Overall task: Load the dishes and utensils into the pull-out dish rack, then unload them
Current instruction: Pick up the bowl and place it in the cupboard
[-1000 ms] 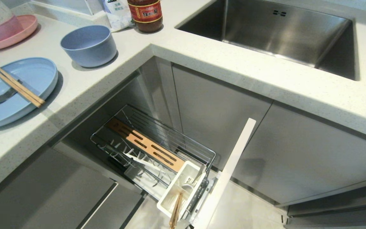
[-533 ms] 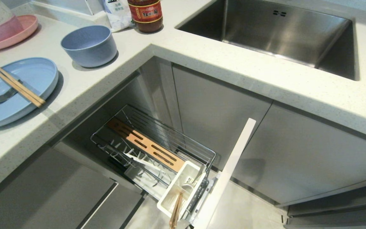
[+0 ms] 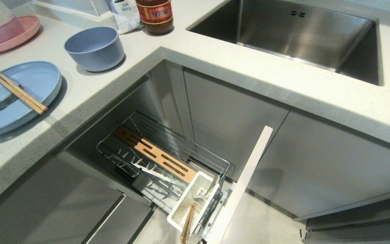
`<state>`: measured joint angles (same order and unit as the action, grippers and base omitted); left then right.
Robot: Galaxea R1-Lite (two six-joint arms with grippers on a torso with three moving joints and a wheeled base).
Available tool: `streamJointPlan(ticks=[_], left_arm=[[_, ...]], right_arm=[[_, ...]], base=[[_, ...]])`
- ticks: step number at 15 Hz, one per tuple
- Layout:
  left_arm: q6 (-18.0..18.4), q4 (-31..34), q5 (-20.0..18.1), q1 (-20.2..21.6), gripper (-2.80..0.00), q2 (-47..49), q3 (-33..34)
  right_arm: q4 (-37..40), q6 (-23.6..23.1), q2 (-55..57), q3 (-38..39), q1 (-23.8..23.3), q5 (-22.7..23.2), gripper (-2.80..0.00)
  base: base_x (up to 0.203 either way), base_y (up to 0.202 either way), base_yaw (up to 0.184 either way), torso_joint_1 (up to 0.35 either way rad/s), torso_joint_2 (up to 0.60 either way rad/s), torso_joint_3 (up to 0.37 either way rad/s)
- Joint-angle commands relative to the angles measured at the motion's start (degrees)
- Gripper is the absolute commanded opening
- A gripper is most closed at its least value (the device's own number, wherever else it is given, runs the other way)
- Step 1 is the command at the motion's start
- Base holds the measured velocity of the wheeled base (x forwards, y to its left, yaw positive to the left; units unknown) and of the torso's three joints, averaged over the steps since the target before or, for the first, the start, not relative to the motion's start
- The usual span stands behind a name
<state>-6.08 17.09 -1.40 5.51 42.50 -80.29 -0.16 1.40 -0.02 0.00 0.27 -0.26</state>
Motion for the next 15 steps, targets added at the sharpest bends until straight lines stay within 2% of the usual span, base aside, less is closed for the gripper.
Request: streamJointPlan(ticks=[1,3,5,7,9,11,13,15], left_arm=[[-9.85,-0.35,1.02,0.55,-2.80,14.15,-5.50],[-14.38,-0.32,2.58,0.42,-2.80,20.19,-8.16],[-16.19,-0.46,2.84,-1.31,-2.80,24.99,-9.10],[-15.76,-0.58,2.53,-7.67,-2.80,28.60,-9.41],[-10.53,-0.79,2.46,-12.46,-2.80,33.30,-11.07],[-7.14,-2.16,2.64,-16.72,-2.80,37.84,-12.61],[-2.57,-3.25,3.15,-19.82,-2.80,42.24,-14.35],[0.14,-3.70,6.13,-23.01,-2.80,45.04,-15.97]], right_arm=[[-0.02,0.00,-0.21,0.09,0.08,0.00,-2.80],[-0.02,0.00,-0.24,0.09,0.08,0.00,-2.80],[-0.02,0.00,-0.24,0.09,0.03,0.00,-2.80],[-0.02,0.00,-0.23,0.09,0.06,0.00,-2.80],[-0.02,0.00,-0.17,0.09,0.01,0.00,-2.80],[-0.02,0.00,-0.23,0.09,0.04,0.00,-2.80],[-0.02,0.00,-0.16,0.09,0.07,0.00,-2.80],[-0.02,0.00,-0.24,0.09,0.00,0.00,-2.80]], base=[[0.000,0.000,0.000,0.000,0.00,0.000],[0.000,0.000,0.000,0.000,0.00,0.000],[0.000,0.000,0.000,0.000,0.00,0.000],[0.000,0.000,0.000,0.000,0.00,0.000],[0.000,0.000,0.000,0.000,0.00,0.000],[0.000,0.000,0.000,0.000,0.00,0.000],[0.000,0.000,0.000,0.000,0.00,0.000],[0.000,0.000,0.000,0.000,0.00,0.000]])
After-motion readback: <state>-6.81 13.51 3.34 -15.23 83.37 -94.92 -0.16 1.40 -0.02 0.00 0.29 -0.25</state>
